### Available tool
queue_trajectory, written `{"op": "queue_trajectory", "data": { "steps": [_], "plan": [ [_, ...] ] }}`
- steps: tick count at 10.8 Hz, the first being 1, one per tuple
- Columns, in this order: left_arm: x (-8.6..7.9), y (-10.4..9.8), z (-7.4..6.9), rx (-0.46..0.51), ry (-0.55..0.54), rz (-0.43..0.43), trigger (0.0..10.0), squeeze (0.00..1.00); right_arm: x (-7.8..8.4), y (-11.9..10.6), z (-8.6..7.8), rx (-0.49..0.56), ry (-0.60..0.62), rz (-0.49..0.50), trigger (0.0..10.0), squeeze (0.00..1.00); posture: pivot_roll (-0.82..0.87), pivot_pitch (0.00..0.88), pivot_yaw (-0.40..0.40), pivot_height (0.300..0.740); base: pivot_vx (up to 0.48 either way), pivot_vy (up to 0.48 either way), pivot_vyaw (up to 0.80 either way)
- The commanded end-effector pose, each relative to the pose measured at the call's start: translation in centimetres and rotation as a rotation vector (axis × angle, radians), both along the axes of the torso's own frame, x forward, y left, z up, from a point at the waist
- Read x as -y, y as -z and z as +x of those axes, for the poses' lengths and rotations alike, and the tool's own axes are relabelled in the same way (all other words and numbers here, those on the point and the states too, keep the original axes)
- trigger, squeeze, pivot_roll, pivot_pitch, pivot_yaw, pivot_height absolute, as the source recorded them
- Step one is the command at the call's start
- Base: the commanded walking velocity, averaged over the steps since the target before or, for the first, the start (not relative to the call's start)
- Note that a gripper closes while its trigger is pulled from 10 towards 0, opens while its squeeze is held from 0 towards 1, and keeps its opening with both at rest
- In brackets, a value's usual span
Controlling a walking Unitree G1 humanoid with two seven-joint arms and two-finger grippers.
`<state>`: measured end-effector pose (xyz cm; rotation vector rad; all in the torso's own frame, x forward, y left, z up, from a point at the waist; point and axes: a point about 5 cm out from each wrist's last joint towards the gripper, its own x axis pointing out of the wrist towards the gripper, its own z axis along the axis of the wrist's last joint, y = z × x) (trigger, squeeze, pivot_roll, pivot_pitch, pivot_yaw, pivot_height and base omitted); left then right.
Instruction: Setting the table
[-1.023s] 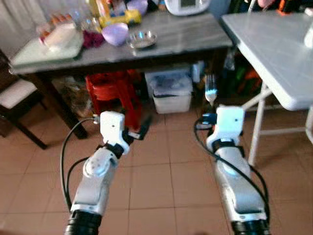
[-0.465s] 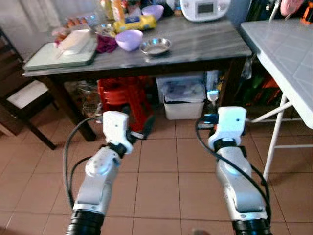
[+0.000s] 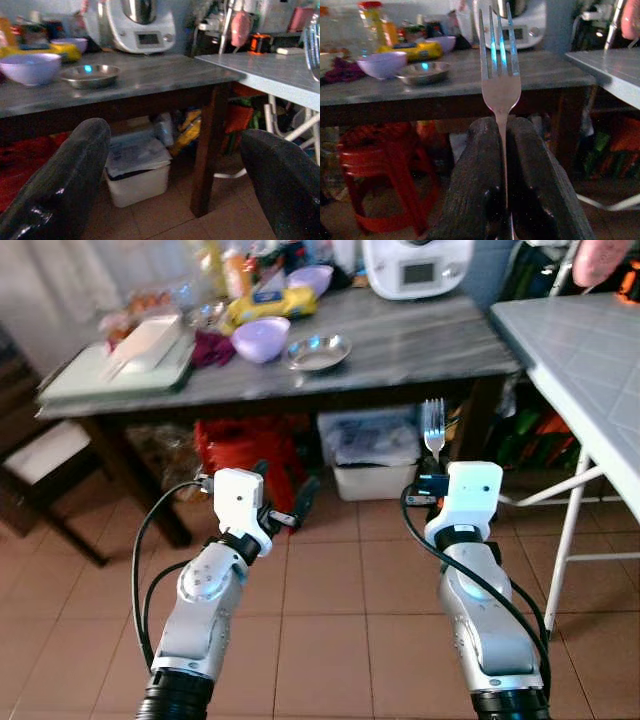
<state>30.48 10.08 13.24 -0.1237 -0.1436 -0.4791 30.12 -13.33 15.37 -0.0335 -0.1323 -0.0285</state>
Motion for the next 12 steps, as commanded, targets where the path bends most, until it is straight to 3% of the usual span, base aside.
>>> {"op": "queue_trajectory", "data": {
  "steps": [1, 12],
  "plan": [
    [0.4, -0.28, -0.01, 0.011, 0.023, 0.004, 10.0, 0.0, 0.29, -0.47, 0.07, 0.018, 0.007, 0.007, 10.0, 0.0, -0.2, 0.075, 0.122, 0.74, 0.48, 0.0, 0.0],
    [0.77, -0.23, -0.16, 0.007, 0.038, -0.001, 10.0, 0.0, 0.25, -0.28, 0.02, 0.009, 0.004, 0.016, 10.0, 0.0, -0.2, 0.081, 0.123, 0.74, 0.48, 0.0, 0.0]
  ]
}}
